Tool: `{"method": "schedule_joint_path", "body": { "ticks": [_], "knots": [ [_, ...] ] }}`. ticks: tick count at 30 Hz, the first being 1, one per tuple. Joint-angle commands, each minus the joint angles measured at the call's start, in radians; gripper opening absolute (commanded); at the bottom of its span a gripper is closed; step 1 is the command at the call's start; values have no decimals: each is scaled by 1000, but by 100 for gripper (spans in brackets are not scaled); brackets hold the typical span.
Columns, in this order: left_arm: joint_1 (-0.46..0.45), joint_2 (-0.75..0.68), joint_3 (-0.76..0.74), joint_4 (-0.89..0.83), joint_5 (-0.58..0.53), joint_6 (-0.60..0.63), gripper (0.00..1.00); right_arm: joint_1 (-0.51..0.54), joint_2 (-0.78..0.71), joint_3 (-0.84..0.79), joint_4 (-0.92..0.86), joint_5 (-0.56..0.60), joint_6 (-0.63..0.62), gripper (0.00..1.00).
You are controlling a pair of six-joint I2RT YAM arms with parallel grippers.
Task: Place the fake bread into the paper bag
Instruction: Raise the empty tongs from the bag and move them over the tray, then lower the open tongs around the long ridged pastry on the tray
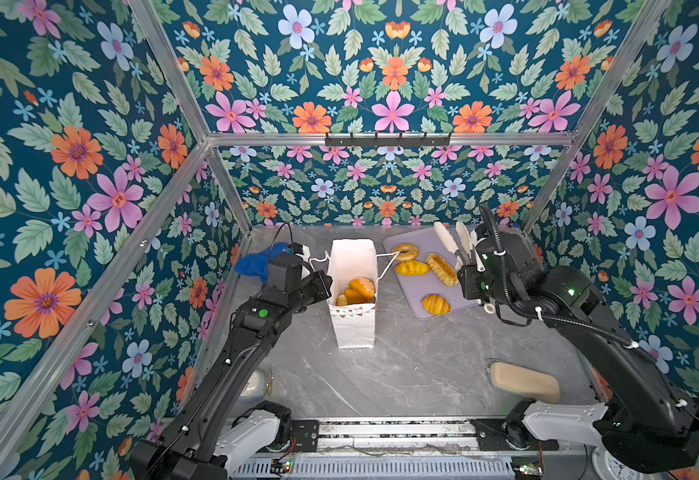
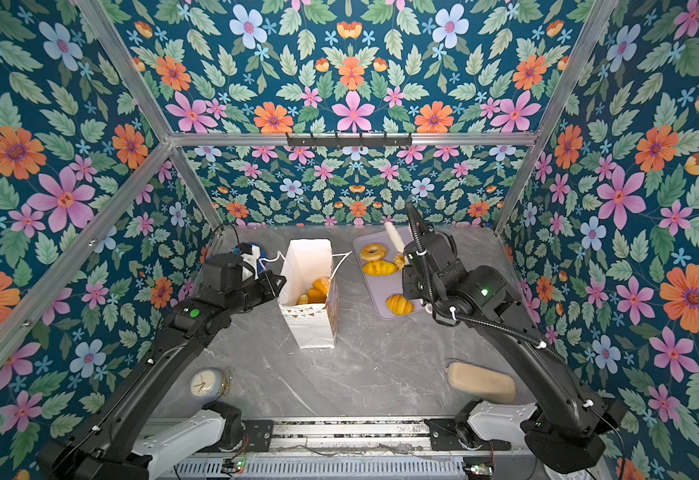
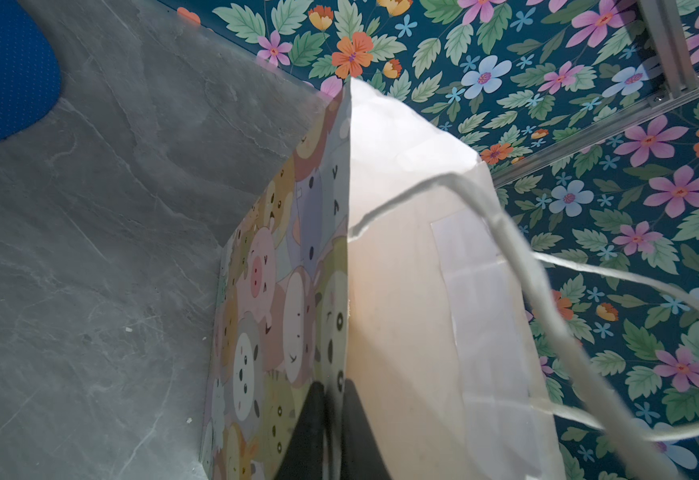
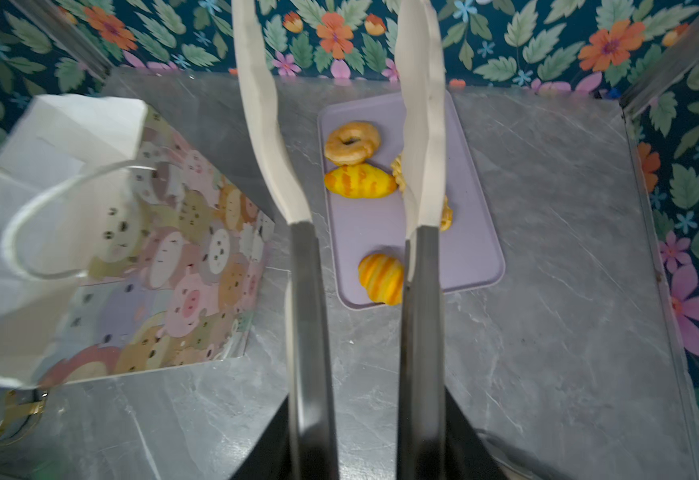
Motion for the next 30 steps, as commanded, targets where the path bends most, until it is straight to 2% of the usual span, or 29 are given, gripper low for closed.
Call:
{"method": "schedule_joint_path", "body": {
  "ticks": [1, 5, 12, 18, 30],
  "knots": [
    [0, 2, 10, 15, -1, -3, 12, -76, 12, -84, 44, -93, -2, 42],
    [0, 2, 11, 14, -1, -4, 12, -155, 59, -212, 97, -135, -16, 42],
    [0, -2, 5, 15, -2, -4, 12, -171, 178, -307, 153, -97, -43, 42],
    [0, 1, 3, 17, 2, -2, 12, -172, 276, -296, 161, -85, -69, 42],
    [1, 4, -7, 27, 11, 0, 12, -172, 407, -198, 104, 17, -118, 44]
  ]
}}
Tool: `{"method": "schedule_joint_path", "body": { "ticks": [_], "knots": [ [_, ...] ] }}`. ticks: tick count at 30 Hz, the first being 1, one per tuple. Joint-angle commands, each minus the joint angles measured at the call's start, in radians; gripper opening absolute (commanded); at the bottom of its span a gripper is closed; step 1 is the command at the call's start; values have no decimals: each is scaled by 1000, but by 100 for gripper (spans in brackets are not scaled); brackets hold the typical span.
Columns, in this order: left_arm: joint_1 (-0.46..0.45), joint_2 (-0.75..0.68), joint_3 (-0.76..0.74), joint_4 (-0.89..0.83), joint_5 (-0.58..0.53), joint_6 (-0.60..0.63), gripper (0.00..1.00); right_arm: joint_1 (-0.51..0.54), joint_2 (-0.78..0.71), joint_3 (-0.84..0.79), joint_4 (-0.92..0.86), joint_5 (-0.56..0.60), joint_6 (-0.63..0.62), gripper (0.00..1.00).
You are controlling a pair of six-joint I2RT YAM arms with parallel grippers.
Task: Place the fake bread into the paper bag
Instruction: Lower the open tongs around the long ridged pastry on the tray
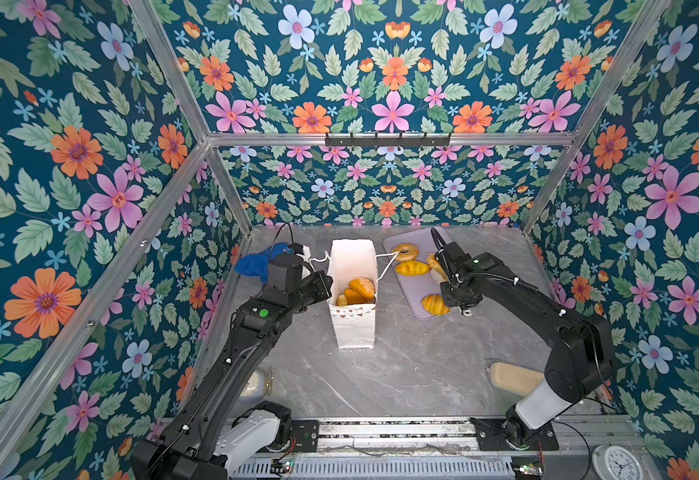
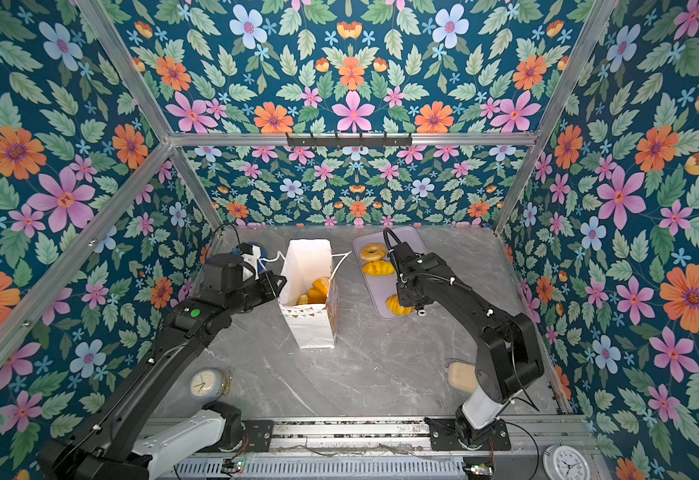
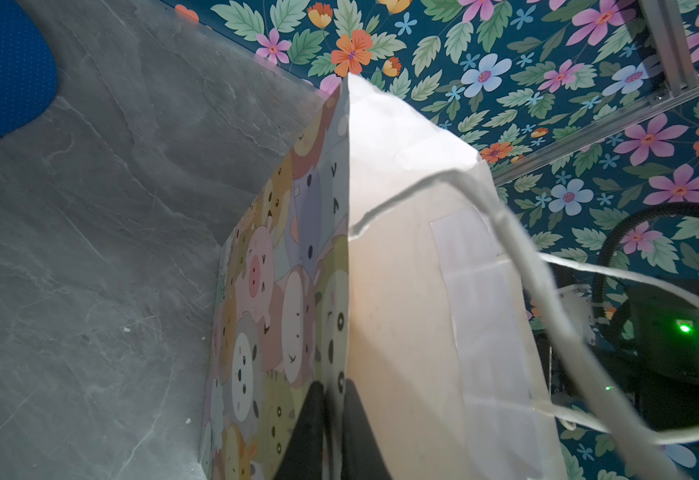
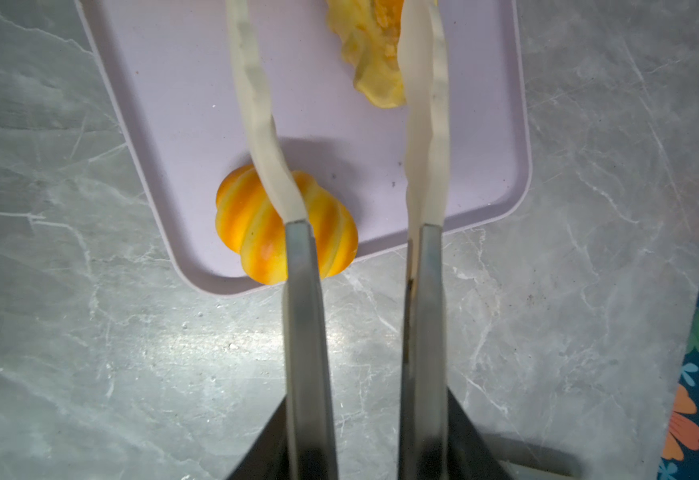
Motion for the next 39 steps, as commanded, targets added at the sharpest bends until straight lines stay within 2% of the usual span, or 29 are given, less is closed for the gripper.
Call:
{"method": "schedule_joint_path", "body": {
  "ticks": [1, 39],
  "knots": [
    [1, 3, -2, 20, 8, 0, 12, 1, 42, 25, -34, 61, -18, 44],
    [0, 2, -4, 20, 18, 9, 12, 2, 272, 184, -62, 207, -92, 50]
  ]
}}
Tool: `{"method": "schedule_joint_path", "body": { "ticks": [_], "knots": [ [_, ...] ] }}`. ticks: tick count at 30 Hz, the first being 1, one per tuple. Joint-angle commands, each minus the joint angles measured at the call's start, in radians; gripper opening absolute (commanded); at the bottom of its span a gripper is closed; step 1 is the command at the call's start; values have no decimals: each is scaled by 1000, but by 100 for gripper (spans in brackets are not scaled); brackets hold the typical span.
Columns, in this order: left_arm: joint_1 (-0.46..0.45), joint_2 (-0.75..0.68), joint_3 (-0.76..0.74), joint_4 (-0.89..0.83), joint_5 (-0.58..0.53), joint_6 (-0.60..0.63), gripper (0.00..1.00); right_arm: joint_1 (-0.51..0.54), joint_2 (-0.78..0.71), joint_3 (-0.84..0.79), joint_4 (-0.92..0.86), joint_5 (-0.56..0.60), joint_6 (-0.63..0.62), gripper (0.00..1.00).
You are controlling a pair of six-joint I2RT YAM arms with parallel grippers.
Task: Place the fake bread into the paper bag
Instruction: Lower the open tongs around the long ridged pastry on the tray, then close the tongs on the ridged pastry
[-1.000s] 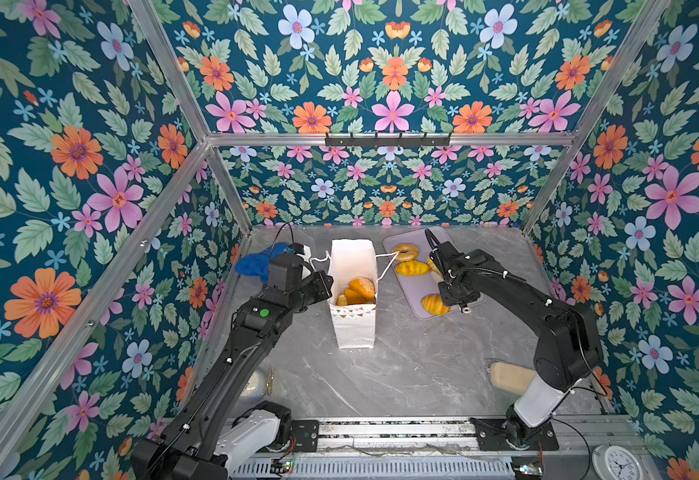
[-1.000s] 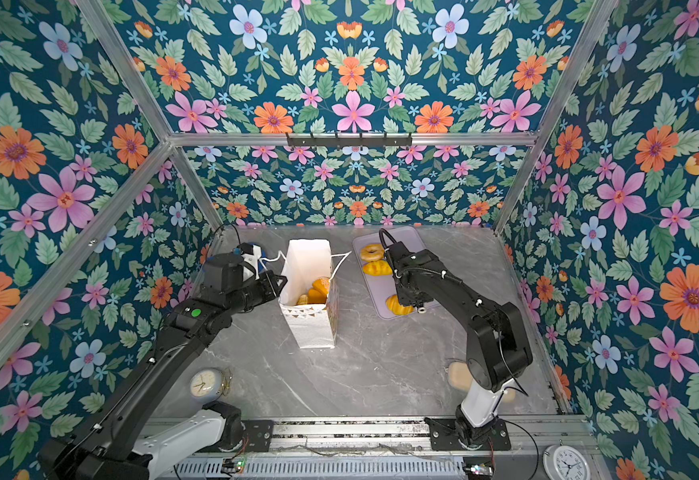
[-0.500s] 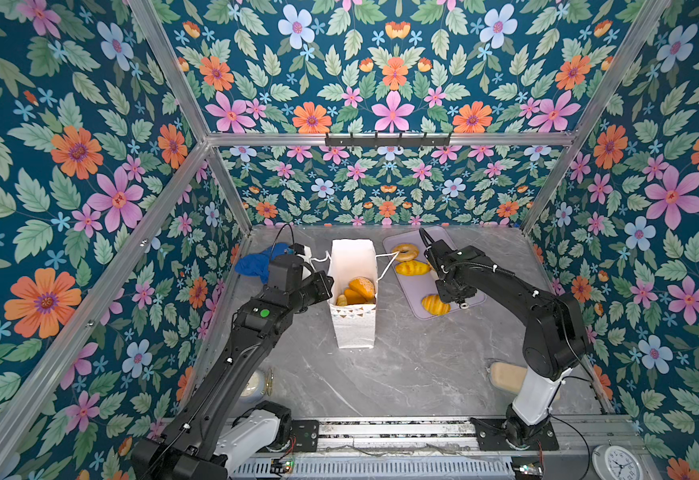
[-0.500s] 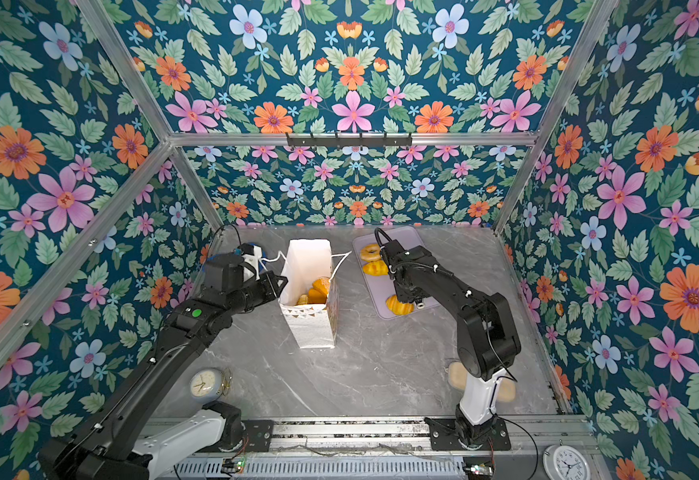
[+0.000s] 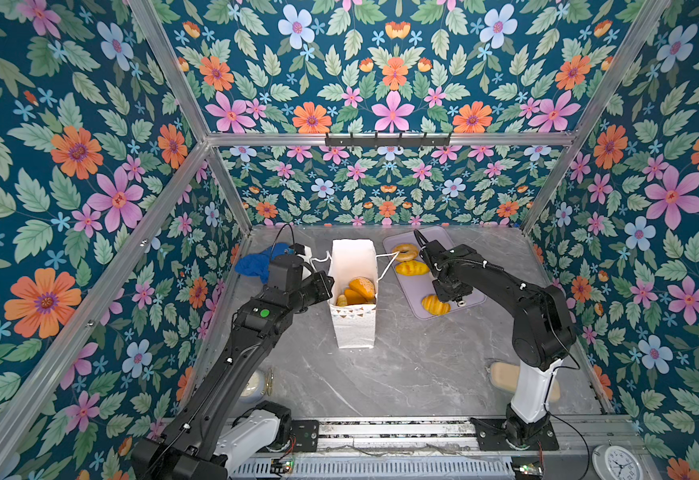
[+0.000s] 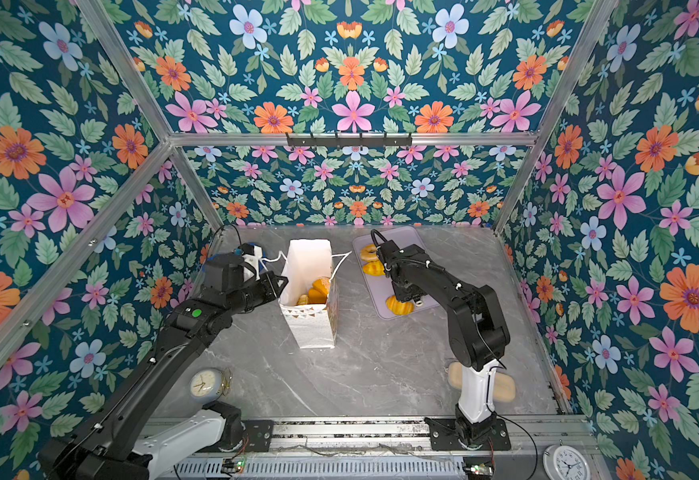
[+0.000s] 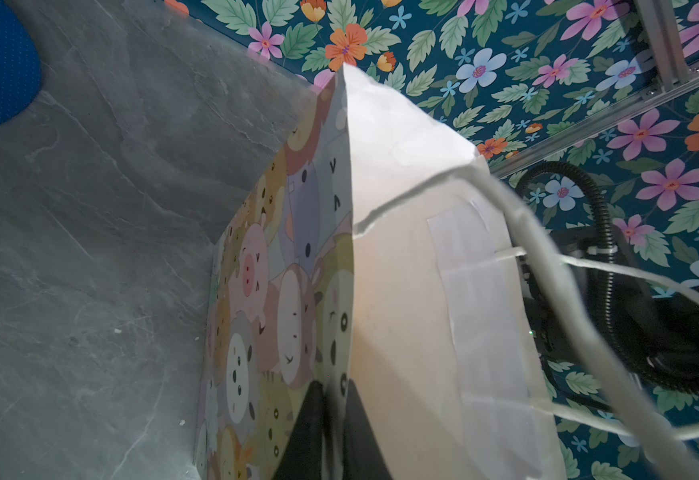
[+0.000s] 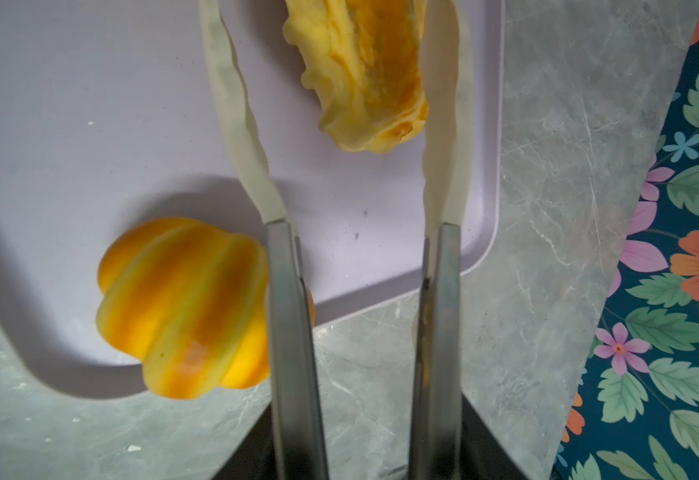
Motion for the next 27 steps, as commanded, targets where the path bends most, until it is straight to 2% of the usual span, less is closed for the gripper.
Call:
{"method": "schedule_joint_path", "body": {
  "ticks": [1, 14, 27],
  "knots": [
    [1, 2, 8, 5, -2, 7, 12, 1, 13, 17, -7, 46, -11, 50],
    [1, 0, 13, -4, -6, 9, 12, -24, 62, 34, 13, 62, -40, 50],
    [0, 3, 12, -3, -6, 10, 12, -52, 34, 0, 44, 38, -43, 37]
  ]
}}
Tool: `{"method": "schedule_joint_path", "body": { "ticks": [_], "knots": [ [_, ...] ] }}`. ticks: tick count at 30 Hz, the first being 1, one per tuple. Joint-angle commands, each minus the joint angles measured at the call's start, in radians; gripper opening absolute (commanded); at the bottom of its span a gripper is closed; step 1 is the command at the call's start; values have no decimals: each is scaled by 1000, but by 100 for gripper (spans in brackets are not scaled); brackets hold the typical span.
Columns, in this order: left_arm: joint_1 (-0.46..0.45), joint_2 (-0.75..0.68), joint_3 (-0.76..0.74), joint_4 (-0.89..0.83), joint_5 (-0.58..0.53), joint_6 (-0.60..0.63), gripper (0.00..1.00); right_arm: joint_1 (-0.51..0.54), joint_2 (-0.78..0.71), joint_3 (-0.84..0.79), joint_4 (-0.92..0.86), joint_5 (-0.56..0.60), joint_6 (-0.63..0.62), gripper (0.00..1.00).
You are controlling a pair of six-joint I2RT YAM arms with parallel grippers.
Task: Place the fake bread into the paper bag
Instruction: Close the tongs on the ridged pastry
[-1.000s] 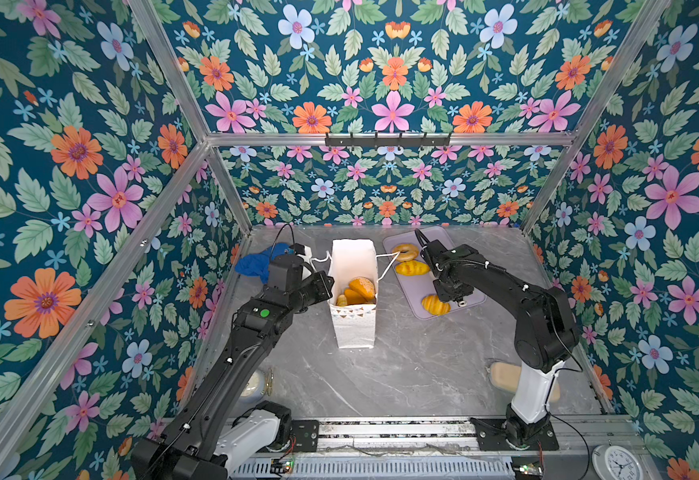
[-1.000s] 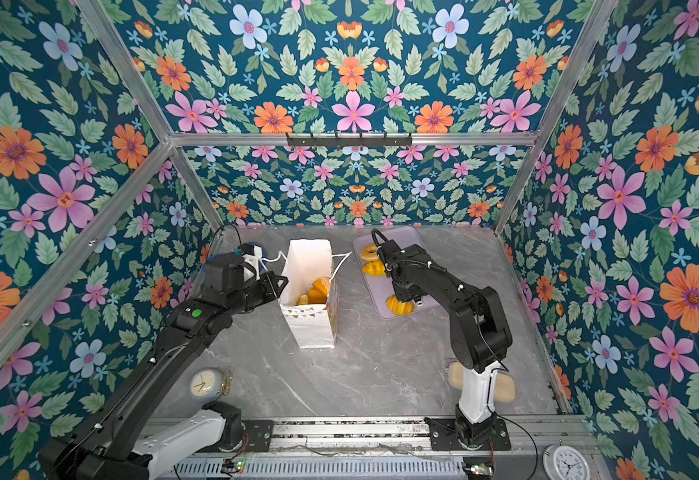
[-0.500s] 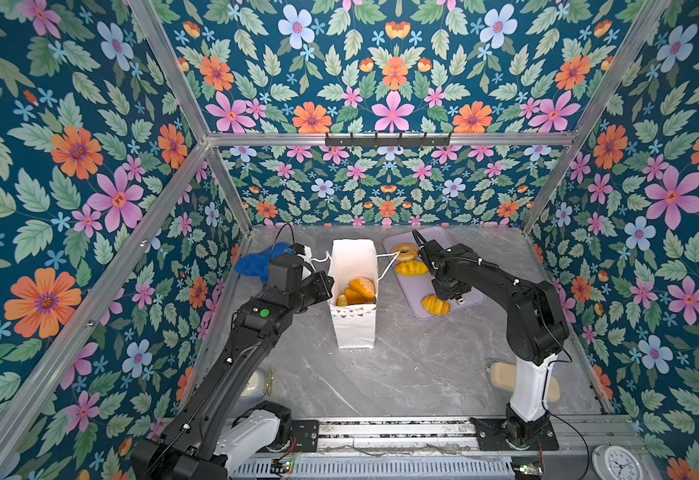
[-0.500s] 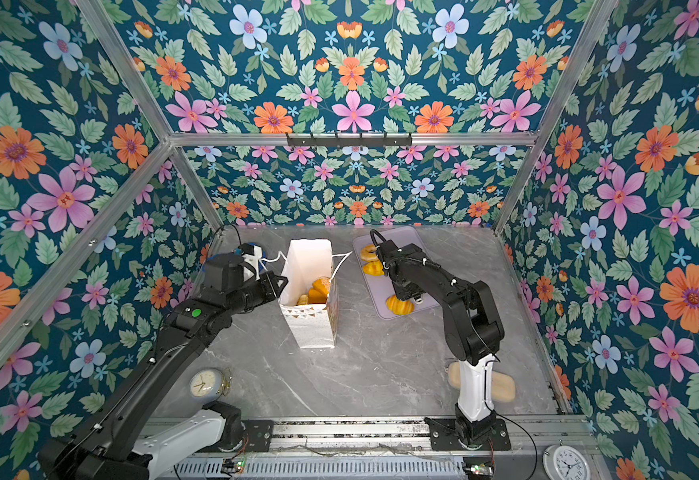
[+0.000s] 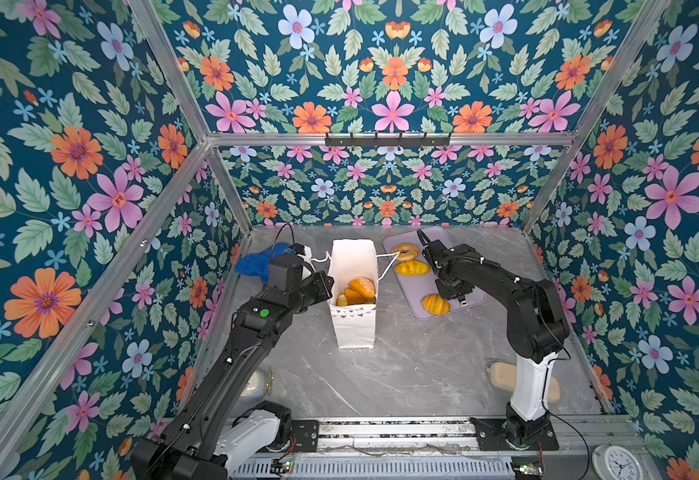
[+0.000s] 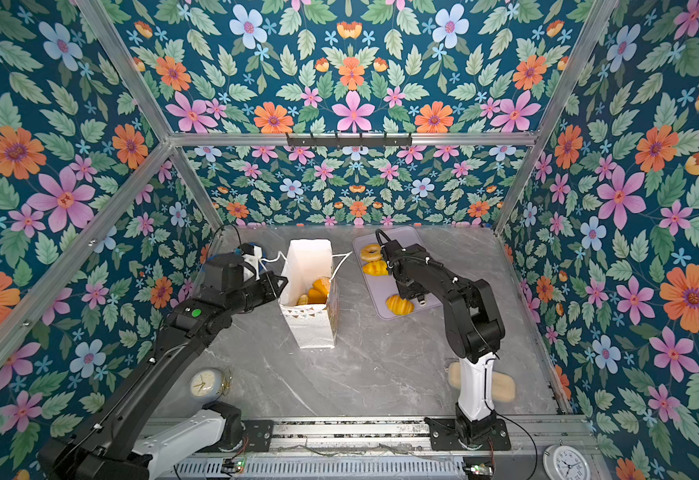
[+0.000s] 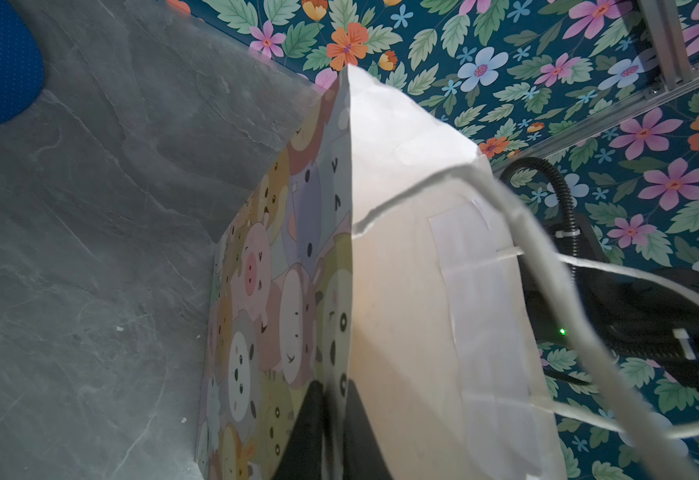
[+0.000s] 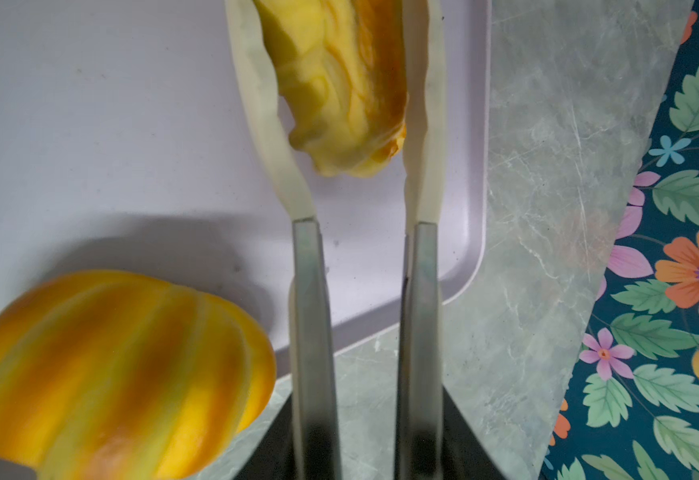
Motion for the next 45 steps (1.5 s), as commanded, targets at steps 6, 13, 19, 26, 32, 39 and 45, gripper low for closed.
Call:
{"method": "schedule_joint_path", "body": {
  "ticks": [6, 13, 19, 26, 32, 39, 45],
  "knots": [
    [0, 3, 8, 8, -6, 10, 12, -4, -64, -22, 13, -18, -3, 28],
    [1, 3, 18, 4, -9, 10, 13, -4, -127, -35, 7, -52, 13, 23],
    [0, 1, 21, 1, -9, 10, 17, -3, -181, -36, -3, -94, 30, 21],
    [0, 5, 26, 1, -7, 10, 23, -3, -252, -36, -8, -158, 53, 20],
    [1, 5, 35, -2, -9, 10, 19, -4, -320, -39, -10, -232, 73, 20],
    [0, 1, 41, -5, -7, 11, 13, -4, -400, -42, -4, -319, 103, 20],
    [0, 0, 42, -5, -9, 11, 11, -3, -458, -37, 2, -388, 128, 20]
  ]
}}
